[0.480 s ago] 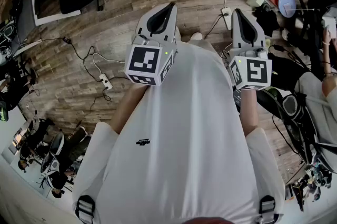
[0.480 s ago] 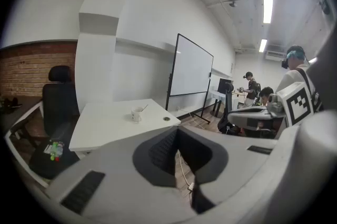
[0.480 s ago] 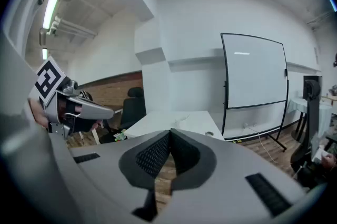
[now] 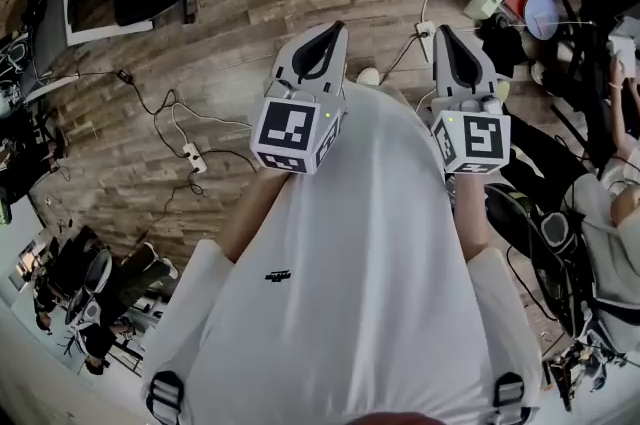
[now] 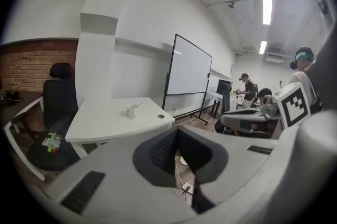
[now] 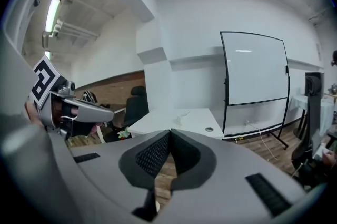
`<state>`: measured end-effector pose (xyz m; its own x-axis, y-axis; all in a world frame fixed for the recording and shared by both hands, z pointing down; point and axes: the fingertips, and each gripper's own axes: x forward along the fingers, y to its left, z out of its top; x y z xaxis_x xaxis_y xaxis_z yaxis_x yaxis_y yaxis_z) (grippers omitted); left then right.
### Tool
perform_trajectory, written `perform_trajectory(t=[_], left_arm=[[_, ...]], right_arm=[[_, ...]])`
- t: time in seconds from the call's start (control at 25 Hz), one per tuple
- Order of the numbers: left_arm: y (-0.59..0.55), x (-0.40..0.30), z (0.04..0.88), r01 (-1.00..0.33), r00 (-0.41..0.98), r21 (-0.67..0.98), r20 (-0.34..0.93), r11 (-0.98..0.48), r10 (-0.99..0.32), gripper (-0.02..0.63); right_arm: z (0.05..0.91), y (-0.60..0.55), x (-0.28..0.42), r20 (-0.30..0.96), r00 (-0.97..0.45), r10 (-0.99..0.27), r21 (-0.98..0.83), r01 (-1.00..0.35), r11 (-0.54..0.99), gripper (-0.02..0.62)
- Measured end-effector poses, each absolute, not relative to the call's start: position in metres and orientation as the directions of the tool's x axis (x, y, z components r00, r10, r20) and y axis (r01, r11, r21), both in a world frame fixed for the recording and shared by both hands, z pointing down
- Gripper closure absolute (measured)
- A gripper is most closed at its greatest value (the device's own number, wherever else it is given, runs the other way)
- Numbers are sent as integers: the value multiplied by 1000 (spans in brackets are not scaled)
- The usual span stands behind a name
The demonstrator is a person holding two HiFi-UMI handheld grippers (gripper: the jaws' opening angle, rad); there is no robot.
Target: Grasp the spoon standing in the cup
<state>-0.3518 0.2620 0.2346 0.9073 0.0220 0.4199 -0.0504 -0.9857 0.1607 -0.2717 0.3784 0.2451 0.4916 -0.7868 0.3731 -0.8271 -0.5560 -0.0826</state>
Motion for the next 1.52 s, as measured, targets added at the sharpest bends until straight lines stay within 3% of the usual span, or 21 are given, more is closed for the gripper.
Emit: perform_trajectory(t=[0.48, 1.16, 1.52], left_arm=[[212, -302, 254, -82, 902, 162, 432, -983, -3, 592], [11, -89, 249, -101, 918, 207, 397, -973, -11, 592], [-11, -51, 263, -253, 881, 222, 455, -942, -129, 592]], right_arm=[[258, 335, -214, 367, 474, -800, -69, -844, -531, 592], [247, 140, 3, 397, 463, -793, 26, -869, -495, 591], [268, 77, 57, 440, 262, -859, 23, -959, -281, 567]])
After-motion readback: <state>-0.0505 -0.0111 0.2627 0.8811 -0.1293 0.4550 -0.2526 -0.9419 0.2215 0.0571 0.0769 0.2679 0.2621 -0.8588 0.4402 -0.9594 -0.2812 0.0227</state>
